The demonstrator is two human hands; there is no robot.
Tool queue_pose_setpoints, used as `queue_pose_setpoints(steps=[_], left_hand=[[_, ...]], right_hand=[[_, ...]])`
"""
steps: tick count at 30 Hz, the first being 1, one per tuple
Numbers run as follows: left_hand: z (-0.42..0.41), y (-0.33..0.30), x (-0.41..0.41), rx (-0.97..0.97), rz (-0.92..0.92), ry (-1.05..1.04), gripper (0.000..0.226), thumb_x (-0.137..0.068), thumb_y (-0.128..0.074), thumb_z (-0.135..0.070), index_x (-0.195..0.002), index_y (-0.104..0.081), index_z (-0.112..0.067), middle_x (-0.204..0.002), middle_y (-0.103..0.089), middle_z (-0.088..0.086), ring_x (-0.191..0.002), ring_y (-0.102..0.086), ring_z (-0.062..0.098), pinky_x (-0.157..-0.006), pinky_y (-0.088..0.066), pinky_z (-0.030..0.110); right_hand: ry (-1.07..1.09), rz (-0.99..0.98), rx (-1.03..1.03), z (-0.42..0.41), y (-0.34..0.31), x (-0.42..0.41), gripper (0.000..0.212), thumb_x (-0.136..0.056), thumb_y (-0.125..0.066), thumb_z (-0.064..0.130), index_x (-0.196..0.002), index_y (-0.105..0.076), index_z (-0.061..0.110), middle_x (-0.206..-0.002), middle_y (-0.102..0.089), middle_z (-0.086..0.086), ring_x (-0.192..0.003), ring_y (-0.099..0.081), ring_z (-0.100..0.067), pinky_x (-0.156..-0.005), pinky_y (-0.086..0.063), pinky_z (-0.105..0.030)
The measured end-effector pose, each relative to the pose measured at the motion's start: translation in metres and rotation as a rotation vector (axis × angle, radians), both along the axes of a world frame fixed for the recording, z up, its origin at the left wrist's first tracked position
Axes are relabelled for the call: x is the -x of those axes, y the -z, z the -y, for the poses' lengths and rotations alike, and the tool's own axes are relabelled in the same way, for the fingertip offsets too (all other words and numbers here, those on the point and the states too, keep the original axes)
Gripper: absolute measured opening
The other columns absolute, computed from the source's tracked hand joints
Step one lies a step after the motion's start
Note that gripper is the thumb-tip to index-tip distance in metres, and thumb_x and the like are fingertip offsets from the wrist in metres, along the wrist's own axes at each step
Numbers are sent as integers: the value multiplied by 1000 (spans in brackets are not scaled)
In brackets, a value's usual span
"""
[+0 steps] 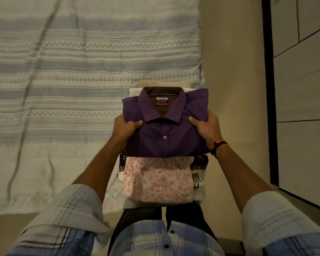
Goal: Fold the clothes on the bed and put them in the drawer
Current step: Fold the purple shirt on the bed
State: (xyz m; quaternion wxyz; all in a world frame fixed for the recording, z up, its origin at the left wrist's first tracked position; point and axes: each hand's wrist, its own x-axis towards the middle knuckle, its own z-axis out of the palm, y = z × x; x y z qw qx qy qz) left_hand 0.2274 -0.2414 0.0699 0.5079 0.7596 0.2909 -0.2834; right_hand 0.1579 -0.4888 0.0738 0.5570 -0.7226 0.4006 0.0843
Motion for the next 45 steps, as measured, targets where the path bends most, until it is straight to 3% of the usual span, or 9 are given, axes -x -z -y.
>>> queue_pose_setpoints(steps=[11,14,17,19,22,27,37,42,45], left_hand=[[8,31,-64,70,98,-100,40,-76,-78,-3,-111,-64,-15,-104,-71,1,-94,-68,16,-82,-56,33],[3,52,-62,13,-10,-37,61,-79,-76,-5,-133,-49,-9,-123,-64,10,-106,-65,24,-91,-55,41],[3,67,-56,-134,-76,162,86,-75,-81,-12,-145,-31,-7,-136,-53,16,-119,-56,30,-98,-49,44],[9,71,-51,-320,92,395,85,-72,-82,-16,-143,-36,-4,-139,-49,18,-126,-49,35,-101,-45,41],[29,72,-40,-475,290,721,101,-74,-81,-32,-153,-23,-8,-157,-19,24,-144,-23,39,-115,-28,49],[52,93,-32,-635,200,1022,116,-78,-64,-65,-156,8,-18,-159,21,19,-146,15,44,-117,0,60],[45,134,-37,-534,135,1100,116,-79,-50,-75,-153,17,-17,-155,30,22,-144,18,48,-116,-3,64],[43,139,-37,-524,149,1101,116,-78,-50,-75,-153,16,-17,-155,29,23,-144,18,48,-114,-2,64],[43,136,-41,-504,118,1108,117,-78,-54,-73,-153,17,-19,-155,31,21,-144,19,47,-114,-1,64]], right_hand=[[47,81,-48,23,34,-58,42,-83,-79,16,-121,-63,13,-115,-68,-2,-106,-65,-20,-94,-54,-34],[-82,-109,140,28,56,-58,54,-83,-79,28,-128,-57,8,-124,-65,-10,-113,-62,-29,-97,-50,-41],[-220,-326,408,22,69,-58,73,-84,-76,28,-141,-39,1,-140,-47,-21,-128,-46,-39,-106,-40,-46],[-361,-295,649,12,67,-58,76,-87,-71,31,-147,-32,3,-150,-34,-21,-134,-37,-39,-108,-35,-50],[-615,-132,839,-2,69,-56,79,-90,-63,42,-152,-30,6,-159,-22,-20,-143,-27,-39,-112,-29,-51],[-902,-196,729,-7,97,-49,105,-86,-51,70,-158,-3,10,-164,8,-19,-152,1,-34,-124,-10,-46],[-955,-246,726,-5,134,-49,108,-81,-19,81,-156,7,8,-161,16,-23,-151,7,-37,-123,-6,-47],[-970,-250,717,-5,136,-51,108,-81,-16,81,-156,9,7,-161,17,-24,-151,9,-38,-122,-3,-46],[-989,-269,675,-4,131,-54,108,-85,-30,78,-155,11,7,-160,20,-24,-151,13,-37,-122,-1,-46]])
